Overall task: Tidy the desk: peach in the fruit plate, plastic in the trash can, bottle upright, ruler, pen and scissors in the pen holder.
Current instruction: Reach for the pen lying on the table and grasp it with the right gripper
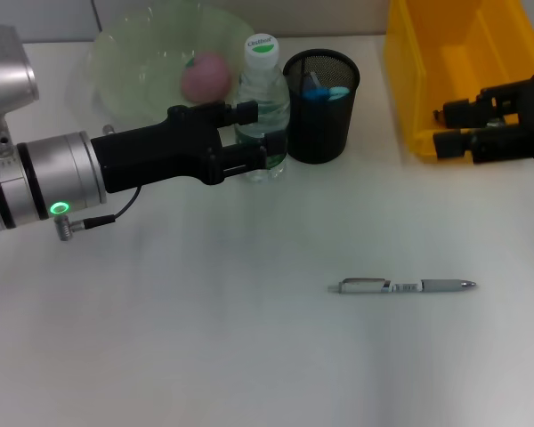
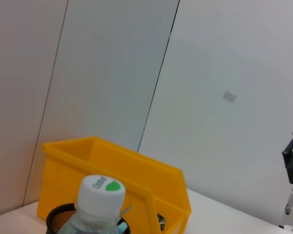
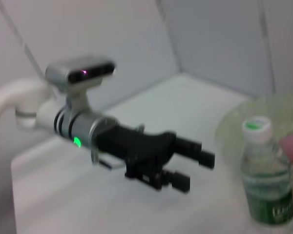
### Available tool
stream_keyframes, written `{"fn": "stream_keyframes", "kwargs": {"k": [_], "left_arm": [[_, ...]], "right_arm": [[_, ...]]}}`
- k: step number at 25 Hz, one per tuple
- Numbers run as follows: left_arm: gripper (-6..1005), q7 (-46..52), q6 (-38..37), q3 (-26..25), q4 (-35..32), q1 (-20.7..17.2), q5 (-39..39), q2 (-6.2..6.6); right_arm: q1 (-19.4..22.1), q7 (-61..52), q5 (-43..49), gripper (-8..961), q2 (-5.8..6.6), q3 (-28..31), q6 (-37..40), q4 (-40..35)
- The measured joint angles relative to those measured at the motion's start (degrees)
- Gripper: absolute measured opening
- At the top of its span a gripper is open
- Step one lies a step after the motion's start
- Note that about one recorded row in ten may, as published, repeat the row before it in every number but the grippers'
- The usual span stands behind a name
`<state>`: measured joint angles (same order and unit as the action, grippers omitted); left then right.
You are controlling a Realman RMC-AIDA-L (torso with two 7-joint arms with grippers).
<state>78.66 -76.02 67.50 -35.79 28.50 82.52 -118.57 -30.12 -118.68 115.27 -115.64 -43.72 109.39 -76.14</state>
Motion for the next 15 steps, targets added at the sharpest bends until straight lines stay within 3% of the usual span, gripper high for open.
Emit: {"fn": "stream_keyframes", "kwargs": {"k": [4, 7, 8, 9, 12, 13, 15], "left_arm": [[658, 0.2, -0.27, 0.0, 0.07, -0.56, 0.0, -0.05], [659, 0.38, -0.58, 0.07, 0.09, -0.91, 0.0, -0.07], [659, 0.56, -0.66, 0.09, 0.11, -1.21, 0.0, -0.08], [659, 0.56, -0.66, 0.09, 0.11, -1.21, 0.0, -0.08], [661, 0.66, -0.82, 0.09, 0.29, -1.55, 0.01, -0.09], [661, 0.66, -0.97, 0.07, 0.52, -1.63, 0.01, -0.09], [662, 0.61, -1.15, -0.06, 0.83, -1.69, 0.01, -0.09]], "right_arm": [[-4.61, -2.02, 7.7, 616, 0.72, -1.13, 2.92, -0.78], [-8.29, -4.01, 15.91, 669, 0.95, -5.64, 3.68, -0.83], [-11.03, -5.03, 21.51, 686, 0.93, -9.78, 4.56, -0.25], [-11.03, -5.03, 21.51, 686, 0.93, -9.78, 4.56, -0.25], [-13.61, -5.21, 26.96, 686, -0.37, -14.81, 5.24, 0.56], [-14.4, -4.8, 29.2, 687, -1.79, -18.1, 4.79, 0.19], [-14.62, -4.47, 30.1, 687, -2.46, -19.87, 4.24, -0.26]]}}
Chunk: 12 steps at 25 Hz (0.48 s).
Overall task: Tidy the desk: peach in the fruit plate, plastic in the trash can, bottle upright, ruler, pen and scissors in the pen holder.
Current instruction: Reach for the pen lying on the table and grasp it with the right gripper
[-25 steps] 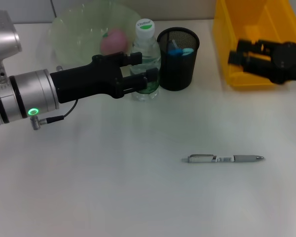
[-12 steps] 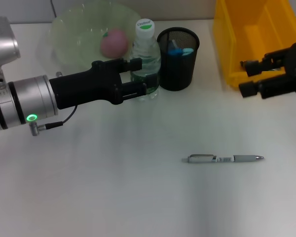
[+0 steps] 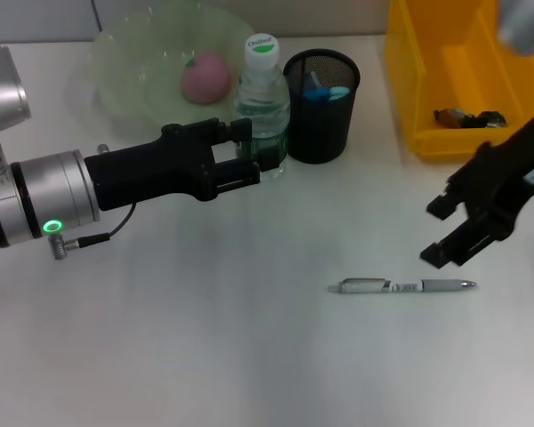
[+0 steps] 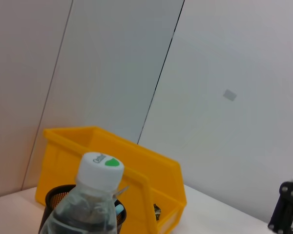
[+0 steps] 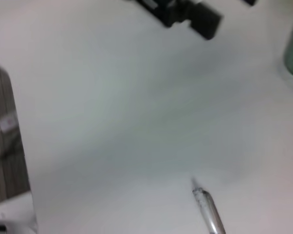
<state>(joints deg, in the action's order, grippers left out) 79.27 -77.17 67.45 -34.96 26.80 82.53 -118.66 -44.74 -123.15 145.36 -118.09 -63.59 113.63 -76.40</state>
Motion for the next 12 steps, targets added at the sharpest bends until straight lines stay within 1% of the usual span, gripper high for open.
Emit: {"fn": "stream_keyframes", "kwargs": {"k": [2, 3, 4, 5, 7, 8, 9, 12], "left_arm": [[663, -0.1, -0.06, -0.06, 0.07, -0.11, 0.0, -0.01], [664, -0.17, -0.07, -0.06, 0.07, -0.22, 0.0, -0.04], [664, -0.18, -0.08, -0.04, 0.07, -0.3, 0.0, -0.06], [665, -0.19, -0.1, -0.01, 0.07, -0.41, 0.0, -0.07], [666, -0.23, -0.15, 0.03, 0.07, -0.73, -0.03, -0.08], [666, -0.33, -0.16, 0.06, 0.07, -0.82, -0.22, -0.08], [667, -0.33, -0.16, 0.06, 0.07, -0.82, -0.22, -0.08], [668, -0.46, -0.18, 0.19, 0.1, -0.88, -0.5, -0.09]], "right_arm": [[0.03, 0.4, 0.68, 687, -0.7, -2.69, -1.29, -0.55], [0.26, 0.59, 0.92, 687, -0.93, -5.88, -3.44, -0.71], [0.26, 0.59, 0.92, 687, -0.93, -5.88, -3.44, -0.71], [0.42, 0.61, 0.95, 687, -0.95, -7.46, -4.64, -0.57], [0.83, 0.76, 1.05, 686, -1.0, -10.73, -6.86, -0.24], [1.37, 1.58, 1.09, 686, -1.09, -13.85, -8.76, -0.03], [1.37, 1.58, 1.09, 686, -1.09, -13.85, -8.76, -0.03], [1.85, 2.87, 0.88, 685, -1.28, -17.1, -10.99, 0.25]]}}
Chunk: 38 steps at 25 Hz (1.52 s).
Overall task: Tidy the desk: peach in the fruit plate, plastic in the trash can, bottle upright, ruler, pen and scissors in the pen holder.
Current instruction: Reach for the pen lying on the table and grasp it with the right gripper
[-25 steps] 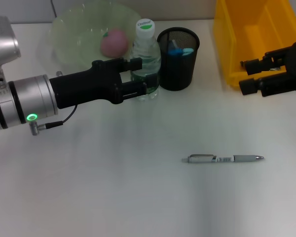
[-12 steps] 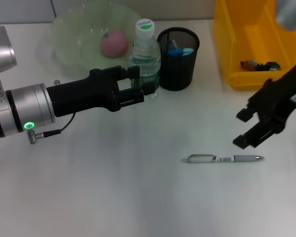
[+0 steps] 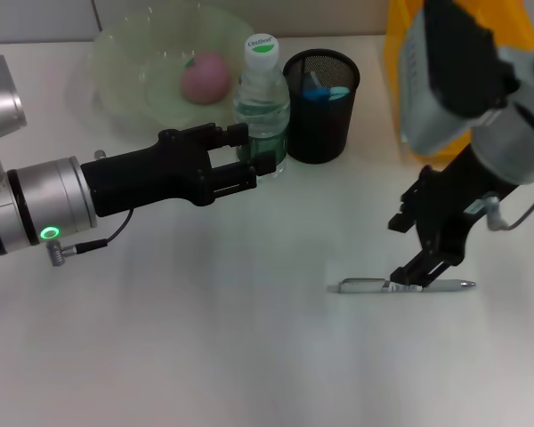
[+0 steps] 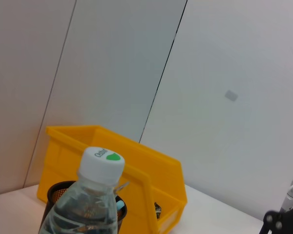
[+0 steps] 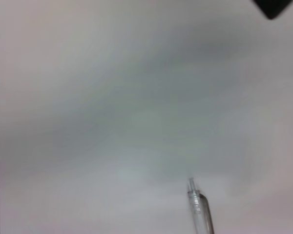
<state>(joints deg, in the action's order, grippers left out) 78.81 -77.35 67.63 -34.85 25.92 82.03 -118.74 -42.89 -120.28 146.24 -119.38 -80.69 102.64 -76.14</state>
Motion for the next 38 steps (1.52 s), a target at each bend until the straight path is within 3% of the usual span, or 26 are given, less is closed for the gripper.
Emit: {"fn": "stream_keyframes", "kwargs": {"k": [16, 26, 38], "left_arm": [[676, -0.06, 0.38, -0.38, 0.74, 0.42, -0.13, 0.09], [681, -0.06, 0.45, -0.56, 0.75, 0.45, -0.17, 0.09], [687, -0.06, 0.45, -0.57, 0.76, 0.57, -0.21, 0.09]], "right_arm": [[-0.02, 0.12, -0.27, 683, -0.15, -14.21, -11.0, 6.14], [-0.56, 0.23, -0.22, 681, -0.15, -17.88, -15.92, 8.64], [-0.71, -0.08, -0.63, 679, -0.3, -19.26, -16.36, 9.29]]}}
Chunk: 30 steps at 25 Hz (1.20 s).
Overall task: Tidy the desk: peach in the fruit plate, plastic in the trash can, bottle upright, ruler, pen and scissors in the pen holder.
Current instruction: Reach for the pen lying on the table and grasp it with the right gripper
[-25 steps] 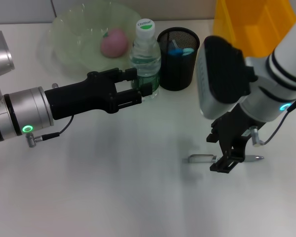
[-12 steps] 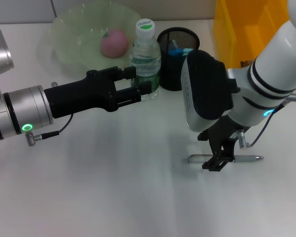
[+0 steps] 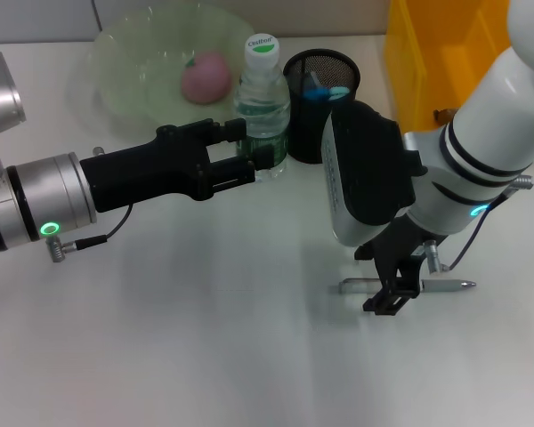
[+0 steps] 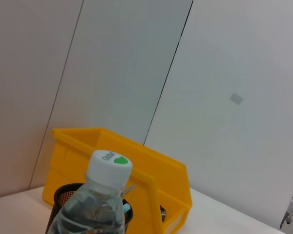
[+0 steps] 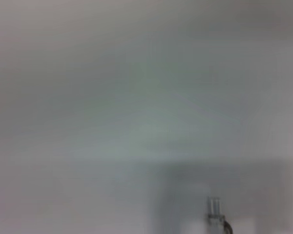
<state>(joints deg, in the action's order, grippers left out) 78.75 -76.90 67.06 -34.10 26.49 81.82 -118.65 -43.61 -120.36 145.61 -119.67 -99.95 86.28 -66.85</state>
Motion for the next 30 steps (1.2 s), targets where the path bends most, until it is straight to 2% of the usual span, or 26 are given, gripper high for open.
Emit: {"fn": "stream_keyframes", "kwargs": {"k": [28, 30], "left_arm": [[700, 0.0, -0.05, 0.0, 0.0, -0.21, 0.0, 0.0], [701, 0.0, -0.09, 0.0, 0.0, -0.3, 0.0, 0.0]], "right_arm": [[0.1, -1.2, -0.08, 671, -0.03, -2.12, -1.55, 1.42], [0.12, -1.2, -0.04, 633, -0.03, -2.25, -1.55, 1.42]]}}
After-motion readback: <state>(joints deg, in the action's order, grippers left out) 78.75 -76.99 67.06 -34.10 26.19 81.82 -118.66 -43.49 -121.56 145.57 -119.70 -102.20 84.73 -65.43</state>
